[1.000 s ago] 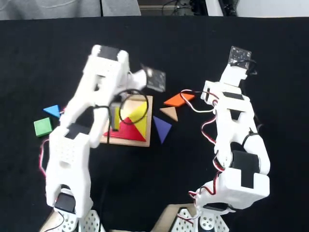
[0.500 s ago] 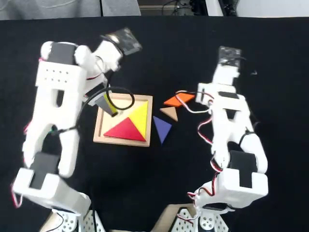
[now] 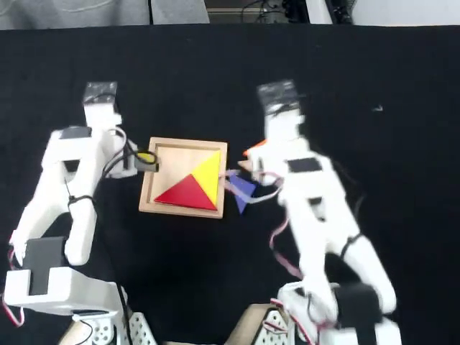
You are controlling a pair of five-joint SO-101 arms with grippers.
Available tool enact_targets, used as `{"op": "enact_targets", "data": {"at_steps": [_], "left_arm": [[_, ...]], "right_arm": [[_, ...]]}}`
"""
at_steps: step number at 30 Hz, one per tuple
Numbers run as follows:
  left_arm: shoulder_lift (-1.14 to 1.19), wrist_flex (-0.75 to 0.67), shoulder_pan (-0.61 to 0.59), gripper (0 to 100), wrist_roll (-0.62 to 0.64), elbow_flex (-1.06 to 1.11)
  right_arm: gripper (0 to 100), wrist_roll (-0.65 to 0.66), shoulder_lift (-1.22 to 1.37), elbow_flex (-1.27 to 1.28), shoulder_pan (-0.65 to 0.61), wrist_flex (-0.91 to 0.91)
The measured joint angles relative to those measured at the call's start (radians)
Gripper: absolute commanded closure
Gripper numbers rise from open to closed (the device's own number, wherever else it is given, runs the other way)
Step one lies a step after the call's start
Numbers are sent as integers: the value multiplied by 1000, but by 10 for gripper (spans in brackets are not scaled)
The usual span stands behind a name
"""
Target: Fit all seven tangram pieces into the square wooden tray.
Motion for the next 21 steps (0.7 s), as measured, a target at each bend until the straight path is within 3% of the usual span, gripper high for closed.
{"op": "enact_targets", "data": {"at_steps": [6, 12, 19, 21], "left_arm": [[-2, -41, -69, 640, 94, 25], [-2, -41, -77, 650, 144, 25], [-2, -41, -77, 948, 196, 25], [-2, -41, -77, 966, 196, 25]], "right_arm": [[988, 12, 8, -58, -187, 155], [988, 11, 264, -245, -273, 201], [988, 11, 367, -316, -290, 204], [988, 11, 379, -316, -290, 204]]}}
